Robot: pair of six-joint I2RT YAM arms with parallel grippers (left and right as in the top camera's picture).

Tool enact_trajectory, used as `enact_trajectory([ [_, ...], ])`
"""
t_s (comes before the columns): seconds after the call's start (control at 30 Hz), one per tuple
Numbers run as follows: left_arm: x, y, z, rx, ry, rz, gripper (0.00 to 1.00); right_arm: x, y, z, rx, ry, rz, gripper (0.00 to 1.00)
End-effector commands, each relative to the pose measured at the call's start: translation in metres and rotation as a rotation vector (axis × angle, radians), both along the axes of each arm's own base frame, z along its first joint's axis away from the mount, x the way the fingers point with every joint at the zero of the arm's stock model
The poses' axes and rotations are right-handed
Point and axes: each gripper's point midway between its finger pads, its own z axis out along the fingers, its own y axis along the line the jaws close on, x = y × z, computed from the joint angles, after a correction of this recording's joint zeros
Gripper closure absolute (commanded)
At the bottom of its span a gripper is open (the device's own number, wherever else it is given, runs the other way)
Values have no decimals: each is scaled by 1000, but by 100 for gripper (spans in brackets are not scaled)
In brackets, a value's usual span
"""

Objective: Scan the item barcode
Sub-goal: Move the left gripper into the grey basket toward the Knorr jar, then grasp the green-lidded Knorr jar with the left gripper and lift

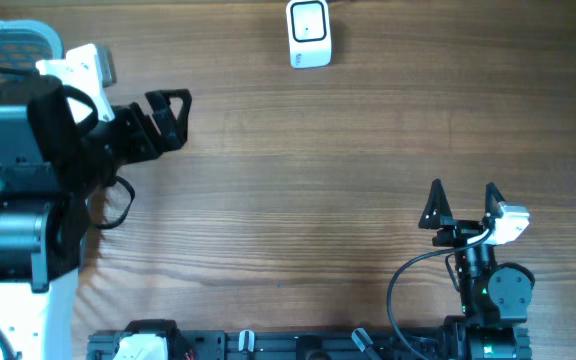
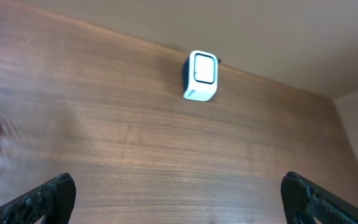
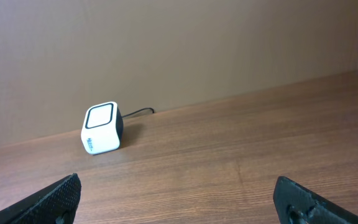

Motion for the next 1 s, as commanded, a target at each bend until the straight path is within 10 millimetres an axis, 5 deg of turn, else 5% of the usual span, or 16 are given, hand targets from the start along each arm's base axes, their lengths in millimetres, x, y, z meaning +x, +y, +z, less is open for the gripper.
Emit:
enact_trajectory([
  [0.0, 11, 33, 8, -59, 8, 196, 0, 0, 2, 2, -18, -9, 9, 0],
  [0.17, 4, 113, 10, -209, 20, 551, 0, 0, 2, 2, -19, -9, 9, 0],
  [0.23, -10, 159, 4, -267, 31, 741, 0, 0, 2, 2, -18, -9, 9, 0],
  [0.3, -26, 200, -7, -289, 62, 891, 0, 0, 2, 2, -19, -9, 9, 0],
  [0.47, -50, 261, -57, -331, 229, 1104, 0, 0, 2, 2, -19, -9, 9, 0],
  [0.77, -33, 292, -153, -383, 547, 1150, 0, 0, 2, 2, -18, -9, 10, 0],
  [0.97, -75, 315, -201, -362, 749, 1556, 0, 0, 2, 2, -18, -9, 9, 0],
])
